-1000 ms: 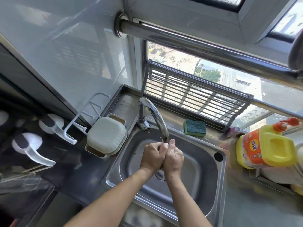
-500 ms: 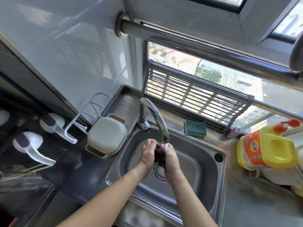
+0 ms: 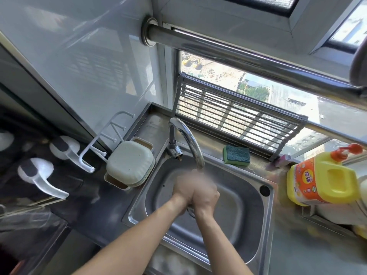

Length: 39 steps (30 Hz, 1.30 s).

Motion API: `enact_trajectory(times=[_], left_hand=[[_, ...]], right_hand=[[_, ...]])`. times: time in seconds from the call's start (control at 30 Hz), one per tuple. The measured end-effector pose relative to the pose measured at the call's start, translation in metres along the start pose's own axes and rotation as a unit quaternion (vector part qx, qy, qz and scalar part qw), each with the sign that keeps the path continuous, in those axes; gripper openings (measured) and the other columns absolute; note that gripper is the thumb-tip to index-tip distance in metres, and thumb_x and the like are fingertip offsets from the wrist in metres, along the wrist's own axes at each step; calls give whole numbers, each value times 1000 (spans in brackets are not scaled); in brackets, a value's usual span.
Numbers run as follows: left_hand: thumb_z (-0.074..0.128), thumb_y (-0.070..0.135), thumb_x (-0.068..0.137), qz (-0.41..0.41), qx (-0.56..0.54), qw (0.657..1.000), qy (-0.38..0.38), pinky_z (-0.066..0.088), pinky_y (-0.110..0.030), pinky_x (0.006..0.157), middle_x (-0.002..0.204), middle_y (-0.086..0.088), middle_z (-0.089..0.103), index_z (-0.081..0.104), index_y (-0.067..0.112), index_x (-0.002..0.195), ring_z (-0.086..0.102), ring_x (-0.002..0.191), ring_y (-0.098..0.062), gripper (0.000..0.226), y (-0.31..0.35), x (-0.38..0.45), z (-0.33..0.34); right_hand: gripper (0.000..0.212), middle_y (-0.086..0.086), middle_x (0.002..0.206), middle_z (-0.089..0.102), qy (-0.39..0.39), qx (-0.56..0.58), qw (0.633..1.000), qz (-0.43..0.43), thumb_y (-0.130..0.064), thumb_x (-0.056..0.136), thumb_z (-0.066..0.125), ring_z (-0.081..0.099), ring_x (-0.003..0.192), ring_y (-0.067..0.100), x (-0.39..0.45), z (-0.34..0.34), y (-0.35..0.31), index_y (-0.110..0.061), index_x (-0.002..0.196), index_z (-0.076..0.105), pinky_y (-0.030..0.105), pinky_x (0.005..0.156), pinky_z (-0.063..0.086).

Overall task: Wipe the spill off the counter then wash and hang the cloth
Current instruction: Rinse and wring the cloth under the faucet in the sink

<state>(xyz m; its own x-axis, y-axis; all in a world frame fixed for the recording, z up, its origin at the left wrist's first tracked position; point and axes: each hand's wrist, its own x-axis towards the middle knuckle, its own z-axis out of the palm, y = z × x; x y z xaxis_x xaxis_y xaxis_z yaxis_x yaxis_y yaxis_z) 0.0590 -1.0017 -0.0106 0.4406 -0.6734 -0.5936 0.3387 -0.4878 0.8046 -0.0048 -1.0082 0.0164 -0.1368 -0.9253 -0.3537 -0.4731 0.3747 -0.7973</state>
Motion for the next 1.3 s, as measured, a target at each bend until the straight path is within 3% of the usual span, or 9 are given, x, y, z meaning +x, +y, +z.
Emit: enact_trajectory(times=[0.1,0.27,0.4,0.6,0.77,0.87,0.97,1.13,1.3], left_hand=[[52,44,87,35,49,998,-1,58,-42,74,79,-9,78,74,7,75,73,76,-24,45,5,-1,-2],[45,41,88,146,157,976,-49,43,-28,57,54,8,60,52,18,53,53,53,-5,42,13,-6,-9],[42,41,97,198,182,958,-95,44,-33,66,65,9,60,54,24,74,53,63,-6,31,4,-1,-18],[47,51,94,46,60,997,15,49,-40,89,106,-7,55,53,25,98,55,97,-23,26,-16,16,-37],[42,64,96,-97,-94,991,-5,55,-37,79,94,-12,75,72,17,83,70,89,-28,57,-10,16,-15],[38,68,93,-99,-86,991,-6,57,-38,86,85,-10,77,77,11,75,72,89,-29,72,-4,12,-3],[39,75,86,-103,-97,990,-9,57,-41,94,85,-10,78,80,13,71,75,86,-26,76,2,5,-1],[45,62,99,-74,-77,994,28,60,-37,83,82,-8,79,79,8,76,76,83,-25,67,15,-14,5],[52,50,101,-24,-20,999,16,58,-33,72,80,-3,79,78,12,78,75,79,-20,52,16,-17,1]], right_hand=[[38,14,81,74,-1,5,1000,-3,-36,101,54,66,81,32,2,-4,-3,-13,75,71,30,68,39],[38,1,81,69,-56,26,996,71,-37,101,50,62,83,23,12,-7,1,-16,84,77,31,75,43],[40,14,80,68,-48,182,960,209,-31,100,40,63,73,31,21,-11,3,-13,72,63,36,64,50],[26,9,87,63,-47,400,877,260,-19,96,42,61,69,25,26,-26,-5,-14,107,66,30,56,51],[32,13,109,73,-175,225,951,120,-32,86,52,70,96,26,8,0,2,-24,111,69,37,72,57],[24,8,105,67,-139,88,986,14,-47,86,63,64,95,17,0,9,7,-26,97,64,33,82,51],[32,7,90,61,-64,31,997,-28,-45,90,70,56,79,13,1,5,9,-20,82,51,24,66,36],[37,-3,63,62,-2,8,998,-61,-36,92,71,57,61,7,-1,-2,0,-19,66,51,12,55,37],[34,-4,59,62,-2,-7,998,-70,-43,90,59,58,59,18,3,-5,6,-20,65,59,29,59,37]])
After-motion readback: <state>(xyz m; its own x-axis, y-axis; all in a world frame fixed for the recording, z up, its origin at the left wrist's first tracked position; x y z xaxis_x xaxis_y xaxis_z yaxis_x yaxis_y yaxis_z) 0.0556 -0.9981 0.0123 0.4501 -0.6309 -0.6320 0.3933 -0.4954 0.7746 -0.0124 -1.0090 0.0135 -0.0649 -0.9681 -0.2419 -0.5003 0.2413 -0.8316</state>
